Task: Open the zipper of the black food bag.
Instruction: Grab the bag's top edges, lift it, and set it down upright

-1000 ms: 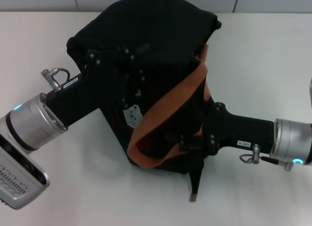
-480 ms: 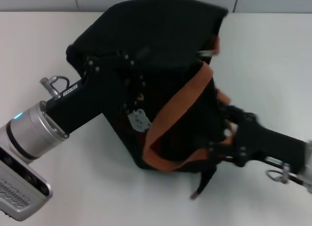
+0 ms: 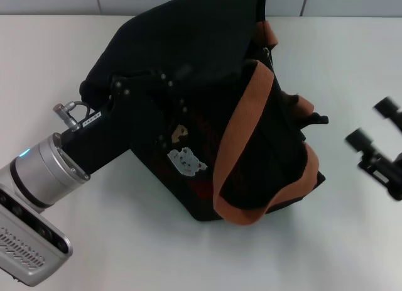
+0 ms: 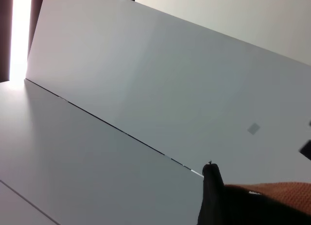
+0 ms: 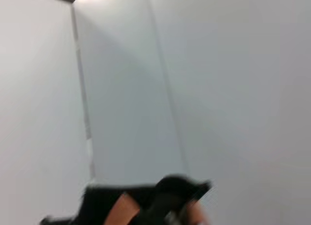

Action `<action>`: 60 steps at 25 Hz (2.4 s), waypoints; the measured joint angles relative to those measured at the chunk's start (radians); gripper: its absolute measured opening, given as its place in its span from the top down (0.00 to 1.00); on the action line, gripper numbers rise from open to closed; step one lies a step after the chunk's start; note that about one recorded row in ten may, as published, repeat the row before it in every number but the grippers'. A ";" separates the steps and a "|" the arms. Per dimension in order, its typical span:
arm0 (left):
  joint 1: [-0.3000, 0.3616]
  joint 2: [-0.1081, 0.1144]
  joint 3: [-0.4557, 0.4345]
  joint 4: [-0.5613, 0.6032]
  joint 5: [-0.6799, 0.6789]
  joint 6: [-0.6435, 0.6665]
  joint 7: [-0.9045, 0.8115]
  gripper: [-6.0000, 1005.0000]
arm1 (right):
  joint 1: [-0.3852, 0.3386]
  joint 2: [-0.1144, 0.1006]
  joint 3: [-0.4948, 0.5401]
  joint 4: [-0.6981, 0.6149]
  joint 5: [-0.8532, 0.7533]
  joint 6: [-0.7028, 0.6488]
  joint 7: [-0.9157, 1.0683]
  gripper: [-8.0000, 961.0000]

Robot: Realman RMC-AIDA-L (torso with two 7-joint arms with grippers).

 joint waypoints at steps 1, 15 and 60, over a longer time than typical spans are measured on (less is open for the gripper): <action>0.000 0.000 0.000 0.000 0.000 0.000 0.000 0.91 | 0.000 0.000 0.000 0.000 0.000 0.000 0.000 0.13; 0.013 0.000 0.006 -0.051 0.001 -0.026 0.074 0.91 | 0.216 0.005 0.153 0.356 -0.046 0.165 -0.889 0.13; 0.002 0.000 0.011 -0.075 0.005 -0.037 0.075 0.91 | 0.315 0.005 0.311 0.475 -0.123 0.274 -1.256 0.13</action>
